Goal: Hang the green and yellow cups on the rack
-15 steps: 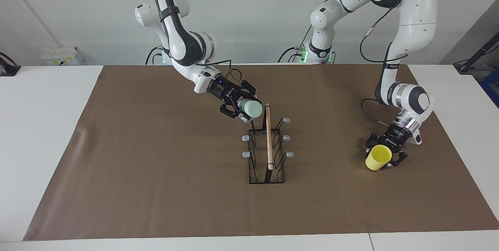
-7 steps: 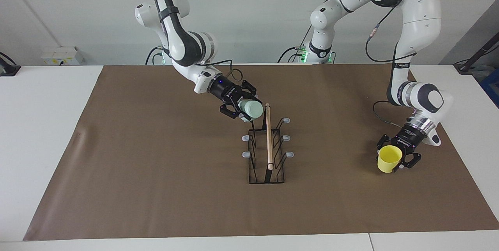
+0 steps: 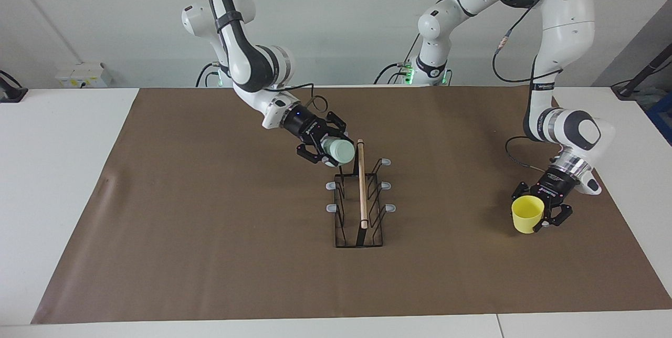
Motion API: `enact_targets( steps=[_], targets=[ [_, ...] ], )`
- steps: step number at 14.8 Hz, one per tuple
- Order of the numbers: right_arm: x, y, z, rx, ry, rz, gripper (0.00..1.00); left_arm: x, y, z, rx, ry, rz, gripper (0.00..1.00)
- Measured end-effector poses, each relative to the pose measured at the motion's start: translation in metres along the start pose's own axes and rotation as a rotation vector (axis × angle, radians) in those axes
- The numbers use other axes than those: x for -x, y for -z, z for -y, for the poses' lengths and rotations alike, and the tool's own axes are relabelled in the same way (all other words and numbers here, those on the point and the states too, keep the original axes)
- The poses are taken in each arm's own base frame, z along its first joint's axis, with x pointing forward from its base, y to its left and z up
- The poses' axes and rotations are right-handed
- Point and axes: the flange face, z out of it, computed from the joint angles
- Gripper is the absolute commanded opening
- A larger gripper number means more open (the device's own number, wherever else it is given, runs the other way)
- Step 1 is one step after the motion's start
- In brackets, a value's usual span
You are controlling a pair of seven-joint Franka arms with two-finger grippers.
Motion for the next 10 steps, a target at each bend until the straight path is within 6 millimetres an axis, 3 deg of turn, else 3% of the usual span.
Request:
enact_targets(
  steps=[6, 10],
  targets=[
    [0.015, 0.001, 0.002, -0.001, -0.014, -0.008, 0.0, 0.041, 0.004, -0.035, -0.097, -0.244, -0.078, 0.0],
    [0.064, 0.0, 0.009, -0.028, 0.005, -0.05, 0.0, 0.057, 0.009, -0.05, -0.159, -0.364, -0.141, 0.0]
  ],
)
